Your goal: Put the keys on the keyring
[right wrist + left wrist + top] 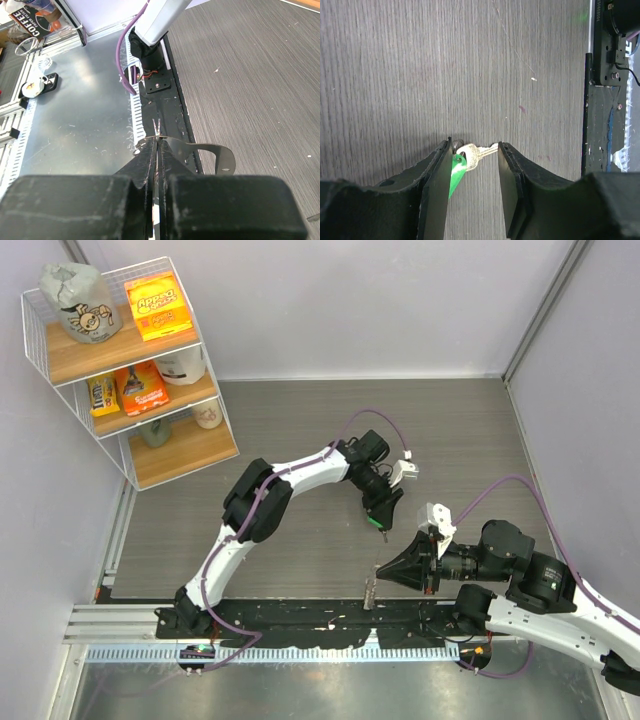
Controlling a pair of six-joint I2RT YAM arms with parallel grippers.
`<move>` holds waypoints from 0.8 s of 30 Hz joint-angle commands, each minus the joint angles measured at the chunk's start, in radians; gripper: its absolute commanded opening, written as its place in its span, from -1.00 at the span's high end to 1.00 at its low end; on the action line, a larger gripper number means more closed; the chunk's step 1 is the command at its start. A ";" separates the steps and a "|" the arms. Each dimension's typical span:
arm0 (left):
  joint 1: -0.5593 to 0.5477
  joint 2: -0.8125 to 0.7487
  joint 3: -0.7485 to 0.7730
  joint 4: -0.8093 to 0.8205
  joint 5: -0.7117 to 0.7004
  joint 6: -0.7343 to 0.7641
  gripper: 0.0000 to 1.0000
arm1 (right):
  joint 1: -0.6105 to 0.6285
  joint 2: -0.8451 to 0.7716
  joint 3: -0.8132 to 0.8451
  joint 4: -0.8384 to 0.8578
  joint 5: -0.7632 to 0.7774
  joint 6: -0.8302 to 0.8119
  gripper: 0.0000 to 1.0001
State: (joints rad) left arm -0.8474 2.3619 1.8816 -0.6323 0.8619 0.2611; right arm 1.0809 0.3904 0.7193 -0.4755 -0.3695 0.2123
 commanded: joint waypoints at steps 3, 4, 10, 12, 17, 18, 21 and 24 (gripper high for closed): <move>-0.007 0.023 0.005 0.020 0.023 -0.011 0.09 | 0.005 -0.002 0.012 0.057 -0.017 -0.011 0.90; -0.008 0.025 0.007 0.019 0.023 -0.011 0.10 | 0.005 -0.001 0.011 0.057 -0.016 -0.010 0.89; -0.007 0.033 0.005 0.013 0.023 -0.011 0.21 | 0.005 0.001 0.015 0.054 -0.017 -0.011 0.89; -0.007 0.033 0.005 0.011 0.022 -0.008 0.27 | 0.004 -0.001 0.016 0.052 -0.019 -0.013 0.89; -0.007 0.039 0.007 -0.003 0.022 -0.003 0.43 | 0.005 -0.002 0.014 0.054 -0.017 -0.010 0.90; -0.007 0.039 0.007 -0.004 0.022 0.000 0.48 | 0.005 -0.002 0.017 0.052 -0.014 -0.010 0.90; -0.007 0.033 0.007 -0.012 0.019 0.006 0.93 | 0.005 -0.002 0.017 0.052 -0.013 -0.011 0.89; -0.010 0.005 -0.009 -0.009 0.019 0.007 1.00 | 0.005 0.004 0.020 0.048 -0.013 -0.011 0.90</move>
State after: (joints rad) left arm -0.8505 2.3962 1.8816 -0.6342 0.8677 0.2508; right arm 1.0809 0.3904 0.7193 -0.4763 -0.3763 0.2119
